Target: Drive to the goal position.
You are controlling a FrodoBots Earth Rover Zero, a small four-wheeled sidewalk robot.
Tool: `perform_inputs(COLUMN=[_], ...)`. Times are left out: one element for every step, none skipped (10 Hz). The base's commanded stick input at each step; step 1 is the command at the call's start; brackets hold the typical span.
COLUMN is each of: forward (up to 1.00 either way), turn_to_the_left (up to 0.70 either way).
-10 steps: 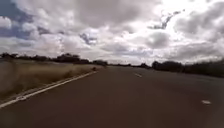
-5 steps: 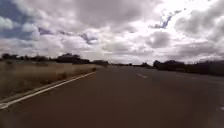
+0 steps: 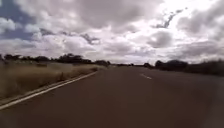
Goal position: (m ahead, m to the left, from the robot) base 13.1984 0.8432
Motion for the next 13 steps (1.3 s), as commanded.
perform_inputs(forward=[0.85,0.85,0.85,0.85,0.85,0.85,0.85,0.85,0.85,0.85,0.85,0.85,0.85], turn_to_the_left=[0.00,0.00,0.00,0.00,0.00,0.00,0.00,0.00,-0.03,-0.14,-0.31,-0.14,0.00])
